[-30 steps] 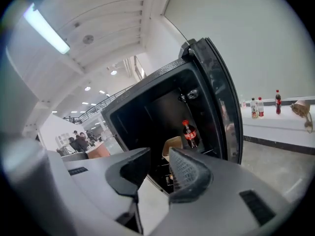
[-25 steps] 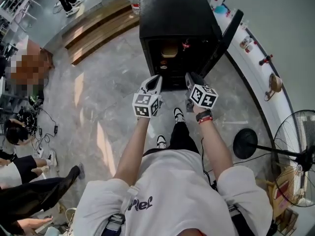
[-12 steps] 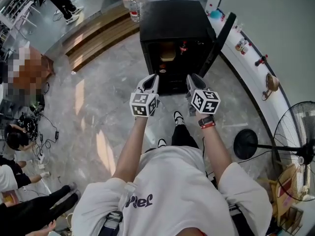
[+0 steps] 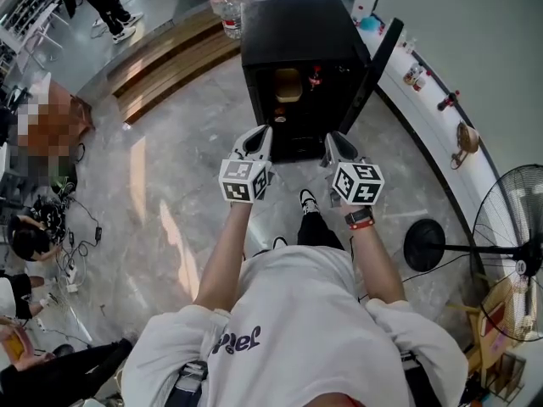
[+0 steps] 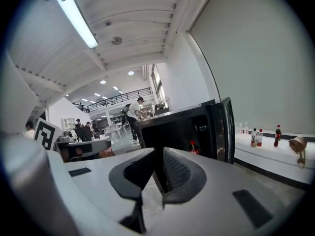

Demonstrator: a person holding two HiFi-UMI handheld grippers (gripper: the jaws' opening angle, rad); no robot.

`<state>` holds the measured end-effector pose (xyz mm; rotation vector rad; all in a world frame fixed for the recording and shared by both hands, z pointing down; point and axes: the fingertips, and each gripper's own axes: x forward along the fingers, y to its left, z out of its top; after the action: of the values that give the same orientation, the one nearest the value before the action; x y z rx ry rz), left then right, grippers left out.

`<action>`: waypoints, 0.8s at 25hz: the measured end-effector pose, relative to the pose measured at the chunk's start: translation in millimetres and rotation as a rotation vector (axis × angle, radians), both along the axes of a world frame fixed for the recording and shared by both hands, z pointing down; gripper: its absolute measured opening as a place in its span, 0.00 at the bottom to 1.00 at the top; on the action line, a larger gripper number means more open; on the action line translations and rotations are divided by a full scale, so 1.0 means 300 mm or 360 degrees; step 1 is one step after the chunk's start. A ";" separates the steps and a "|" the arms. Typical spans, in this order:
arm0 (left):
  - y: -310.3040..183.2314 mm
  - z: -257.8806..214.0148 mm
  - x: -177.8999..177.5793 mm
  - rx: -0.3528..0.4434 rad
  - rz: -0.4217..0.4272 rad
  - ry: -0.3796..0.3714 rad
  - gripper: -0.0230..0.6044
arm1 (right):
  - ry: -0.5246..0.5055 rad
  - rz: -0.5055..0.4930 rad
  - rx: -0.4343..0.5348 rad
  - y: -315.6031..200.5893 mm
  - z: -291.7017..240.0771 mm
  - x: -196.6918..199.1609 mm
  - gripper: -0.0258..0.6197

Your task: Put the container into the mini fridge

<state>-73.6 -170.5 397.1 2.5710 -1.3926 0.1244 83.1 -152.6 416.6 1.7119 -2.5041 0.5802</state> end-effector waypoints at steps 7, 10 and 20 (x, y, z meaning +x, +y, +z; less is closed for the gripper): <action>0.041 -0.006 0.010 0.0045 0.0017 -0.0016 0.07 | 0.0011 0.0044 0.0037 0.036 -0.021 0.015 0.09; 0.063 -0.022 0.026 0.0071 0.0033 -0.0022 0.07 | 0.0023 0.0059 0.0058 0.054 -0.040 0.012 0.06; 0.083 -0.025 0.046 0.0079 0.0041 -0.0017 0.07 | 0.0057 0.0062 0.0094 0.081 -0.042 0.012 0.06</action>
<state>-59.6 -145.5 389.8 2.6329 -1.3838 0.1093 86.6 -128.3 403.9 1.7778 -2.4929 0.4786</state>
